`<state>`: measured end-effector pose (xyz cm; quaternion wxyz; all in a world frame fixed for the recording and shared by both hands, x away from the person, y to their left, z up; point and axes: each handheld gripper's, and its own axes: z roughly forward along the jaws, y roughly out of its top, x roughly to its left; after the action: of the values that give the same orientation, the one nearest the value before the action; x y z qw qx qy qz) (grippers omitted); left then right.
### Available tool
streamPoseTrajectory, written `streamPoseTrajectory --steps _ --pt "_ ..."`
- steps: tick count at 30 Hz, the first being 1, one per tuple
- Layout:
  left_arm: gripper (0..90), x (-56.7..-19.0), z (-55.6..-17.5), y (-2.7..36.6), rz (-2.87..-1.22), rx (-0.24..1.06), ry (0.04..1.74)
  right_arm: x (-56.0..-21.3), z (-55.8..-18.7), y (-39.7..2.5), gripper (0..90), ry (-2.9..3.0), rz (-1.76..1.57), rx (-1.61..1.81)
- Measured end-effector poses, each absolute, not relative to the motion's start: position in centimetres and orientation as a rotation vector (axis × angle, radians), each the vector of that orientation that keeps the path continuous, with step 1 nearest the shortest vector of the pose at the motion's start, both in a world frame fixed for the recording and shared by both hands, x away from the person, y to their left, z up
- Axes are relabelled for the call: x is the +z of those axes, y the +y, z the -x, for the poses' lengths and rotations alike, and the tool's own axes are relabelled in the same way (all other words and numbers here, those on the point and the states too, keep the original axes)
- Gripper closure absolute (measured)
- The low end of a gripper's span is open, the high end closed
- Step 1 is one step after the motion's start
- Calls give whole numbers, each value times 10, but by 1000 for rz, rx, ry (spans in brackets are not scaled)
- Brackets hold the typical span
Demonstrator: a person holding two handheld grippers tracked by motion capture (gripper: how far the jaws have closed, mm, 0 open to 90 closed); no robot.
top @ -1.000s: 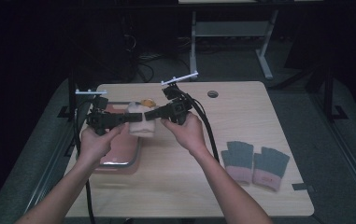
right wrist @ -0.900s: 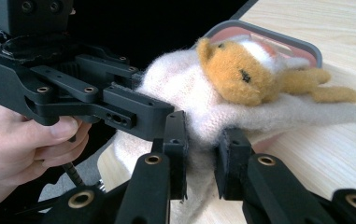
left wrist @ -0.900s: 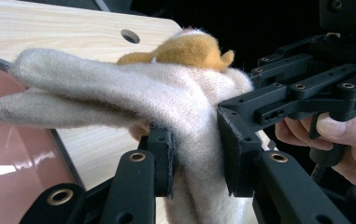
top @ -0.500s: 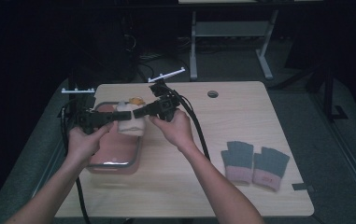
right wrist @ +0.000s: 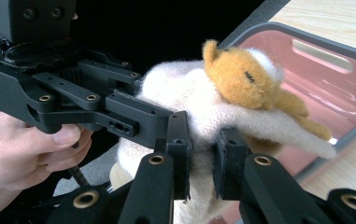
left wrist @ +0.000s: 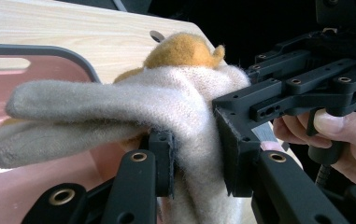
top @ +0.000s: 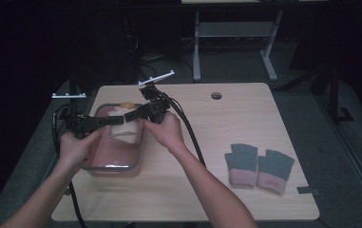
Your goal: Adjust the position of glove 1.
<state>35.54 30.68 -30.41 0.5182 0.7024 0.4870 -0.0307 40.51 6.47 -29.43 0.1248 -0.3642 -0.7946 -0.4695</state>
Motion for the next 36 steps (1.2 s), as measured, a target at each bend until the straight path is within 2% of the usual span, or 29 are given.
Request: streamPoseTrajectory --steps 13,22,36 --pt "690 -324 -360 331 -1655 -82 1211 -313 -418 91 788 -2304 1033 -1339" --pt "691 -358 -371 344 -1669 -112 1289 -350 -431 108 788 -2265 1070 -1265" --pt "687 -389 -380 338 -1850 -183 1446 -391 -434 126 757 -2342 1115 -1049"
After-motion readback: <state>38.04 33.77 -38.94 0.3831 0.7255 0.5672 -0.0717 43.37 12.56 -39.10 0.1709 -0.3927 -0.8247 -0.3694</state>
